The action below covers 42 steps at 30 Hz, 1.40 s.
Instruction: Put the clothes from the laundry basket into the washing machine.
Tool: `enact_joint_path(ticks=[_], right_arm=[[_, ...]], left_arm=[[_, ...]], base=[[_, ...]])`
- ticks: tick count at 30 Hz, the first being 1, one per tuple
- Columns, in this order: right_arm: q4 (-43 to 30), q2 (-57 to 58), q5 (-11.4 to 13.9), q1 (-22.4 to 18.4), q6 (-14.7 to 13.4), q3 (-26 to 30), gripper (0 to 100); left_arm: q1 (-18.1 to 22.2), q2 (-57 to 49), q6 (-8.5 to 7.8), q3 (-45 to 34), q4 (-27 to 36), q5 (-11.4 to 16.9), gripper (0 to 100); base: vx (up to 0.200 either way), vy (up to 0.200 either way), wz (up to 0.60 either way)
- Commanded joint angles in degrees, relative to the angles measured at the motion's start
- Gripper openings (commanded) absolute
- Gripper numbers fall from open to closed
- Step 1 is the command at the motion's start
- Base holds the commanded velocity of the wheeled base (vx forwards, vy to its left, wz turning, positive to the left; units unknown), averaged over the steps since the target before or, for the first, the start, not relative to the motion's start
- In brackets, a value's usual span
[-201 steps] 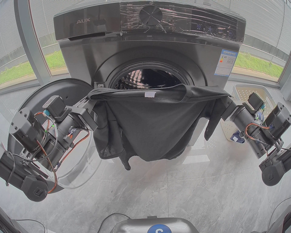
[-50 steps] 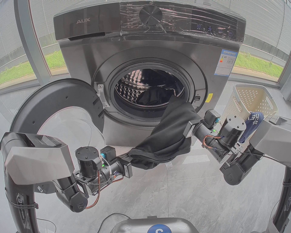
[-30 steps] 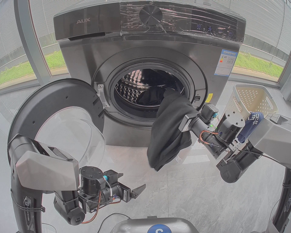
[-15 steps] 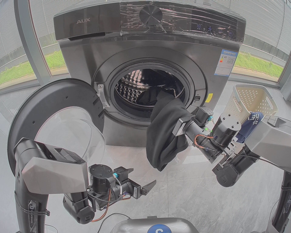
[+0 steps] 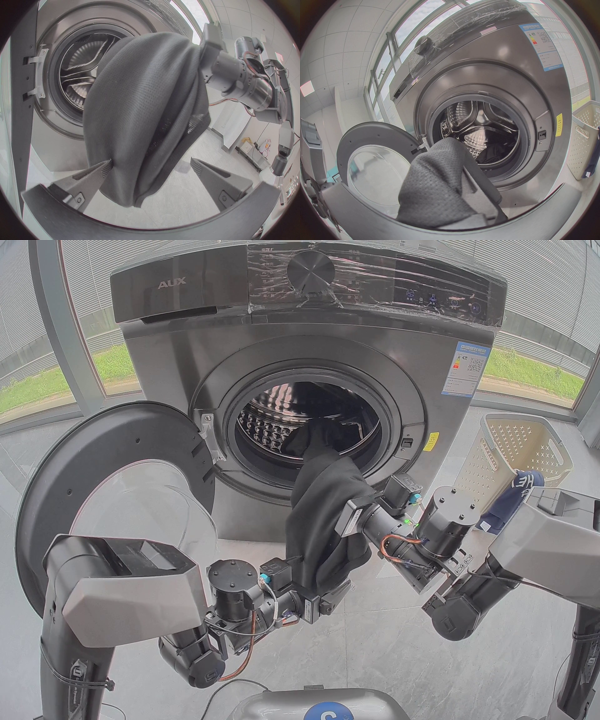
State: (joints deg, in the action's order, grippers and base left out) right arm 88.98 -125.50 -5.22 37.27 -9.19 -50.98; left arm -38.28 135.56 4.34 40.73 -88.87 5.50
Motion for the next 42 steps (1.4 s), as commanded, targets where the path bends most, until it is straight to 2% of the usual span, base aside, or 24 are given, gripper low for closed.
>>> enact_joint_path(ticks=[1, 6, 15, 16, 29, 30, 35, 42], right_arm=[[1.02, -0.09, -0.32, 1.32, -0.12, 0.18, 0], [1.02, 0.35, -0.41, 2.2, -0.21, 0.44, 0], [1.02, 1.75, -1.29, 4.57, -0.74, 1.85, 0], [1.02, 2.28, -1.37, 4.92, -1.44, 2.2, 0], [1.02, 4.83, -1.55, 6.68, -2.23, 4.49, 0], [1.02, 4.83, -1.55, 6.59, -2.32, 4.49, 0], [1.02, 4.83, -1.55, 6.42, -2.59, 4.66, 0], [1.02, 5.36, -1.29, 3.78, -2.59, 5.72, 0]], left_arm=[[0.22, 2.25, -0.12, 3.13, 0.1, -0.49, 100], [0.49, 2.87, -0.03, 4.62, 0.1, -0.49, 100], [4.26, 6.56, 0.49, 10.6, 0.19, -1.63, 100], [4.88, 7.0, 0.67, 11.83, 0.19, -1.98, 100], [5.32, 7.79, 0.85, 13.85, 0.19, -3.56, 100], [5.32, 7.79, 0.85, 13.85, 0.19, -3.83, 0], [5.41, 7.53, 1.02, 14.03, 0.1, -4.18, 0], [6.9, 4.27, 1.11, 14.29, 0.1, -5.32, 0]], base=[[0.0, 0.0, 0.0], [0.0, 0.0, 0.0], [0.0, 0.0, 0.0], [0.0, 0.0, 0.0], [0.0, 0.0, 0.0], [0.0, 0.0, 0.0], [0.0, 0.0, 0.0], [0.0, 0.0, 0.0]])
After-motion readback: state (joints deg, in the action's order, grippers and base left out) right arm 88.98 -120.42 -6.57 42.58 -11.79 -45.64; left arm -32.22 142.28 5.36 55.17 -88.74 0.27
